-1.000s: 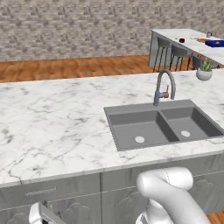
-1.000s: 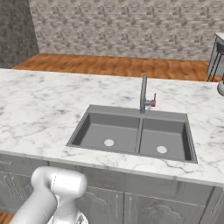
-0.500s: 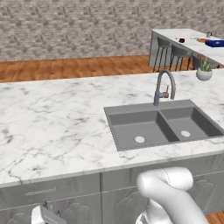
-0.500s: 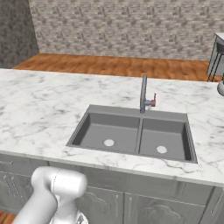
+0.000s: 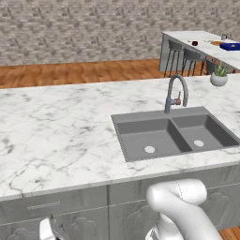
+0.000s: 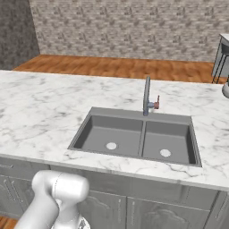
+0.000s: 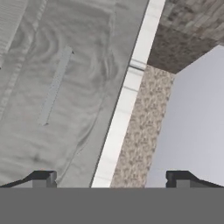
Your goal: Take the pizza cutter from the drawer on the left and place it on the dining counter for cutting.
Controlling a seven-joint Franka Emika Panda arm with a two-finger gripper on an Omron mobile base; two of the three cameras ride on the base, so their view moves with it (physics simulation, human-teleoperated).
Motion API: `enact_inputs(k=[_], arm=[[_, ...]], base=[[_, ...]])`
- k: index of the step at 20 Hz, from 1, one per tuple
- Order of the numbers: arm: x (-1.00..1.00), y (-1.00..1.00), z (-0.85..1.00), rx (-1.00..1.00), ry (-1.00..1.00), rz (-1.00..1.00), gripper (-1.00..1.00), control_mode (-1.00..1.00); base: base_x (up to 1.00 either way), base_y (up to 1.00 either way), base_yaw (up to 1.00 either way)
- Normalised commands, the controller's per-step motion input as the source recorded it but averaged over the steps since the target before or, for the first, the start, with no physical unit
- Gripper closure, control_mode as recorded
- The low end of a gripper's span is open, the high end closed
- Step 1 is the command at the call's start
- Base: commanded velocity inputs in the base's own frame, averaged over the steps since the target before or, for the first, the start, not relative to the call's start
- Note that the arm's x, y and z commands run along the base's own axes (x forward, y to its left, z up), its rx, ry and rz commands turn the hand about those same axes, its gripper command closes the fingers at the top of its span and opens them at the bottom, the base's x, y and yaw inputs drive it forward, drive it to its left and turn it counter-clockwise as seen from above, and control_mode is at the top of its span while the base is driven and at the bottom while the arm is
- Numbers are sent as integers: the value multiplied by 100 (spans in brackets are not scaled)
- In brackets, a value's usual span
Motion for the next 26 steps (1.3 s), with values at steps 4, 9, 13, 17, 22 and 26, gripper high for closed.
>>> enact_inputs(k=[4, 9, 13, 17, 22, 26], arm=[[10, 0, -12, 10, 2, 4, -100, -100], [13, 3, -8, 7, 11, 0, -100, -100], [14, 0, -3, 9, 15, 0, -100, -100], [21, 6, -1, 5, 13, 0, -100, -100], [34, 0, -13, 1, 1, 0, -100, -100], [26, 0, -18, 0, -2, 0, -100, -100]], base=[[0, 0, 0], [0, 0, 0], [0, 0, 0], [0, 0, 0], [0, 0, 0], [0, 0, 0]])
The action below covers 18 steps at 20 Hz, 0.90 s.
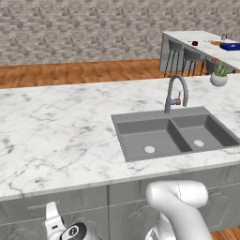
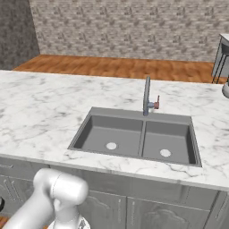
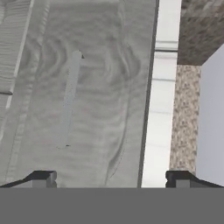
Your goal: Take the pizza cutter from the drawer on the left and place it on the dining counter for cutting.
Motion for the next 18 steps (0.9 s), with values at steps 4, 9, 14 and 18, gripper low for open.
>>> enact_inputs(k=[4, 9, 14, 18], arm=[[21, 0, -22, 0, 0, 0, -100, -100], [16, 3, -24, 0, 0, 0, -100, -100], [12, 13, -33, 0, 0, 1, -100, -100], [7, 26, -32, 0, 0, 1, -100, -100]], base=[[0, 0, 0], [0, 0, 0], [0, 0, 0], [0, 0, 0]])
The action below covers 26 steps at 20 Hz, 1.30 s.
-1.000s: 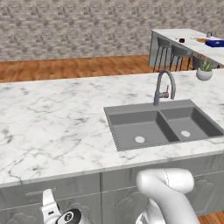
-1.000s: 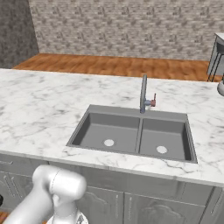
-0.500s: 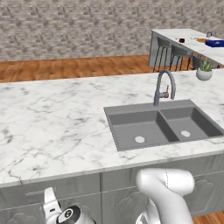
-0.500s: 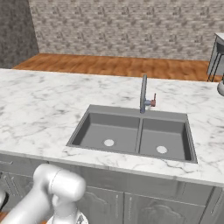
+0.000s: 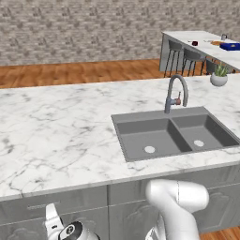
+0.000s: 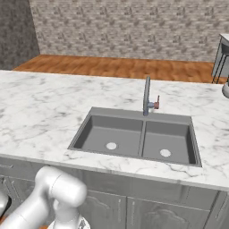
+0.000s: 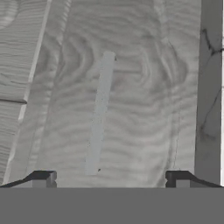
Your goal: Take the pizza cutter from the drawer on the left and place it on the dining counter for cutting.
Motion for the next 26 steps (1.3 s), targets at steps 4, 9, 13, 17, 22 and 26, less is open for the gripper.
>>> enact_inputs(k=[4, 9, 13, 17, 22, 26], arm=[[4, 23, -12, 0, 0, 0, -100, -100], [24, 7, -15, 0, 0, 0, -100, -100], [24, 0, -16, 0, -1, 2, -100, -100], [6, 0, -7, 0, -1, 3, -100, -100], [11, 0, -2, 0, -2, 1, -100, -100], [15, 0, 0, 0, 0, 1, -100, -100]], base=[[0, 0, 0], [0, 0, 0], [0, 0, 0], [0, 0, 0], [0, 0, 0], [0, 0, 0]])
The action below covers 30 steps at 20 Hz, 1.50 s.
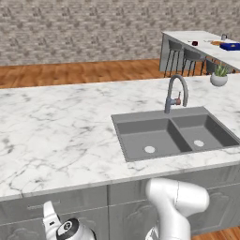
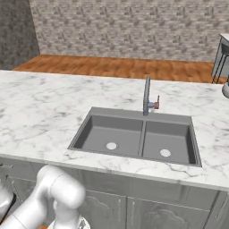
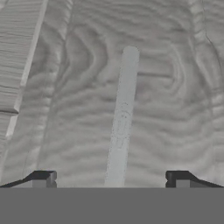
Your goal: Take the pizza cutter from the drawer on the left and place it on the dining counter for cutting.
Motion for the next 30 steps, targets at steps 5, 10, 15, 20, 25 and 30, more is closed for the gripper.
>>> enact_inputs(k=[5, 10, 15, 20, 25, 30], arm=[[13, 0, 0, 0, 0, 1, -100, -100], [7, 0, -1, 0, 0, 2, -100, -100], [9, 0, -6, 0, -2, 2, -100, -100], [14, 0, -11, 0, -1, 2, -100, -100], [17, 0, -11, 0, -2, 1, -100, -100], [12, 0, -10, 0, -6, 1, -100, -100]], base=[[0, 0, 0], [0, 0, 0], [0, 0, 0], [0, 0, 0], [0, 0, 0], [0, 0, 0]])
